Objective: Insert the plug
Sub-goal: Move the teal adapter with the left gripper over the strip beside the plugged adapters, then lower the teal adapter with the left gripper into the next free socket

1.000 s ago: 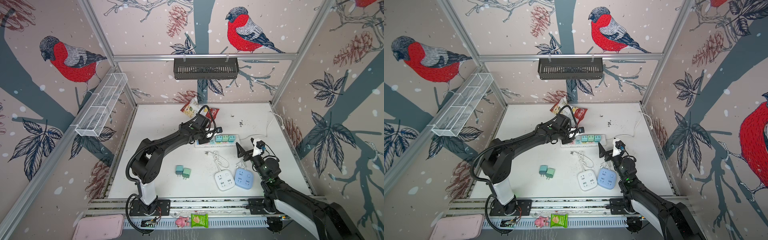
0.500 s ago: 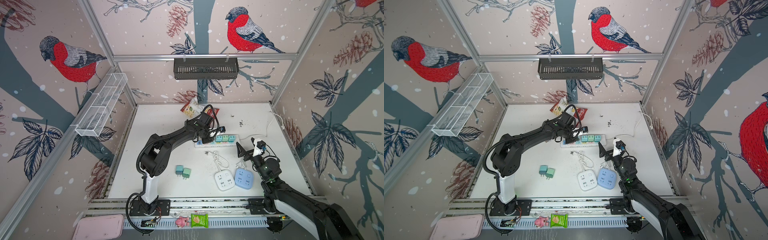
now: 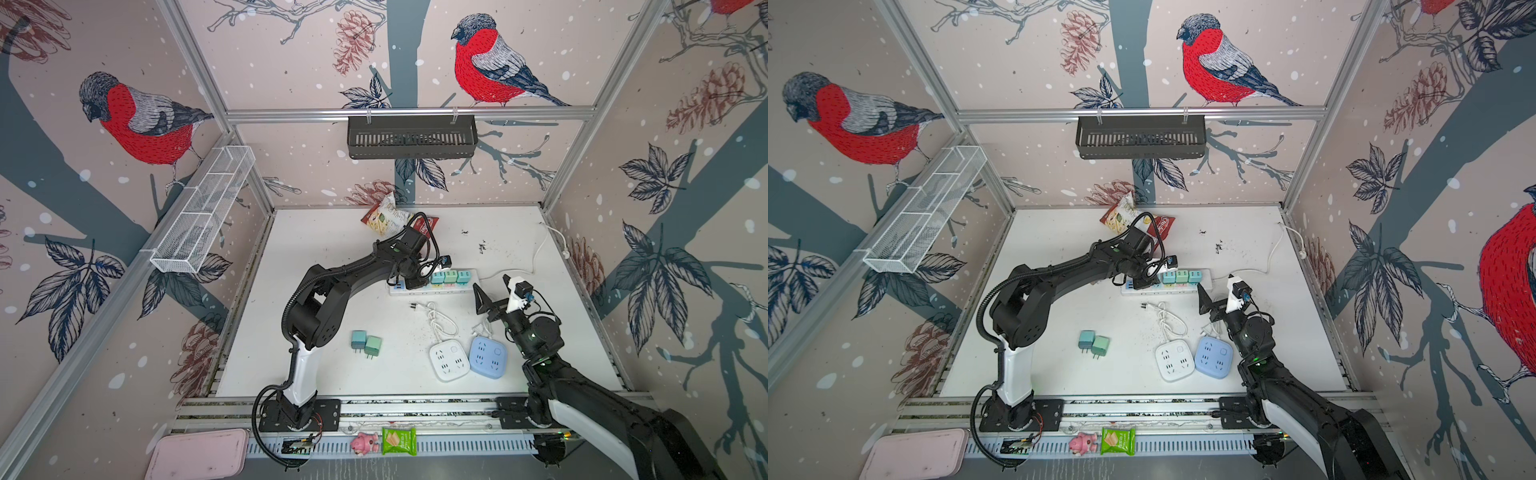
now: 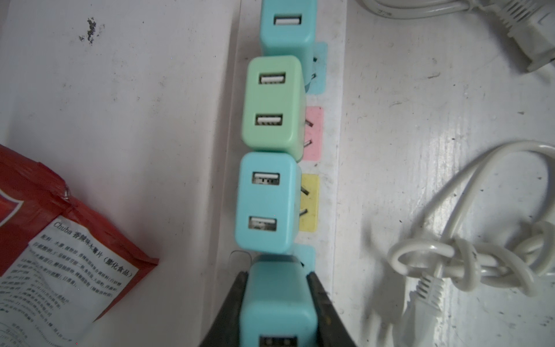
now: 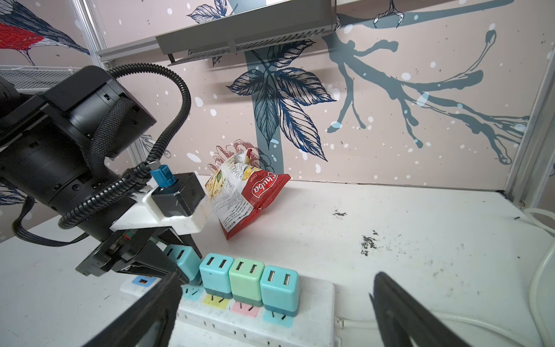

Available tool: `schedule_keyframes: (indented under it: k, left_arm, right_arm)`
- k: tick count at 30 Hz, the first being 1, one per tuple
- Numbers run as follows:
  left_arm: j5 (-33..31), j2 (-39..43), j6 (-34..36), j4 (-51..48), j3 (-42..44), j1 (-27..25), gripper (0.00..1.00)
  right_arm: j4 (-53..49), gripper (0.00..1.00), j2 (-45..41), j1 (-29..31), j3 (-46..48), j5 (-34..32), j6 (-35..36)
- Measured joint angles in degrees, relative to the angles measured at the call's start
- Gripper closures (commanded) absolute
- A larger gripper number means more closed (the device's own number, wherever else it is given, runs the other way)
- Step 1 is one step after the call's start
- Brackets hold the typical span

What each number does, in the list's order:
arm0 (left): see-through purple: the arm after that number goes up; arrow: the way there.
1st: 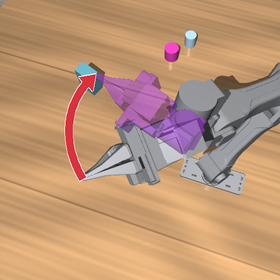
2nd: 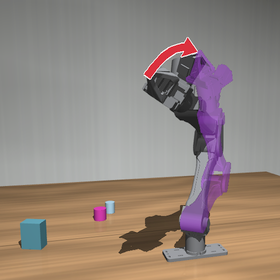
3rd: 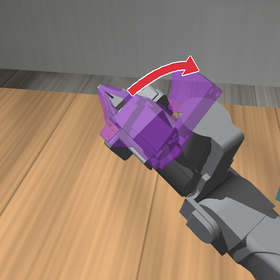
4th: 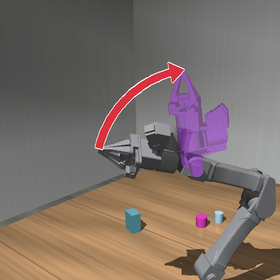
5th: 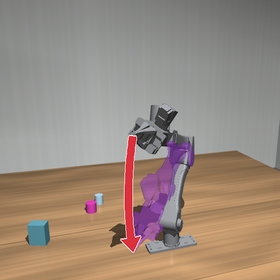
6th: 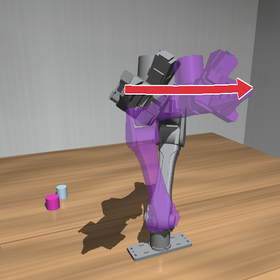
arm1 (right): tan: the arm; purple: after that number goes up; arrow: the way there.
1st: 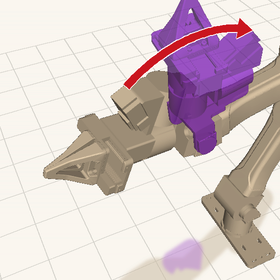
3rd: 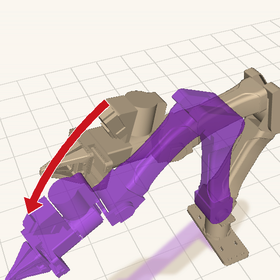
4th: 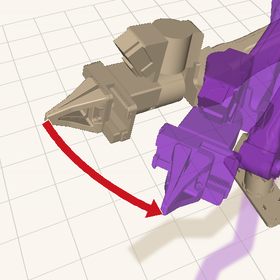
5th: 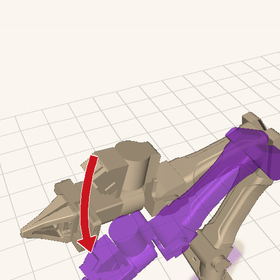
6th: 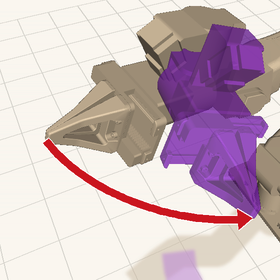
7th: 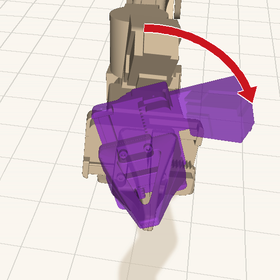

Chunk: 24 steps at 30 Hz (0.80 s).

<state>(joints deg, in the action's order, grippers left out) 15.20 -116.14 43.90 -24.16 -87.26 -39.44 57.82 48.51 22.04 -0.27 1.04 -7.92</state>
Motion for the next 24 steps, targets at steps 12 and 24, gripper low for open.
schedule_keyframes:
  k: [12, 24]
  left_arm:
    - [1.09, -0.98, 0.04, -0.26, -0.98, 0.0, 1.0]
    - [1.49, -3.8, 0.02, -1.77, -3.13, 0.0, 1.0]
  right_arm:
    - [0.55, 0.0, 0.0, -0.09, 0.0, 0.0, -0.04]
    - [0.57, 0.0, 0.0, -0.11, 0.0, 0.0, -0.02]
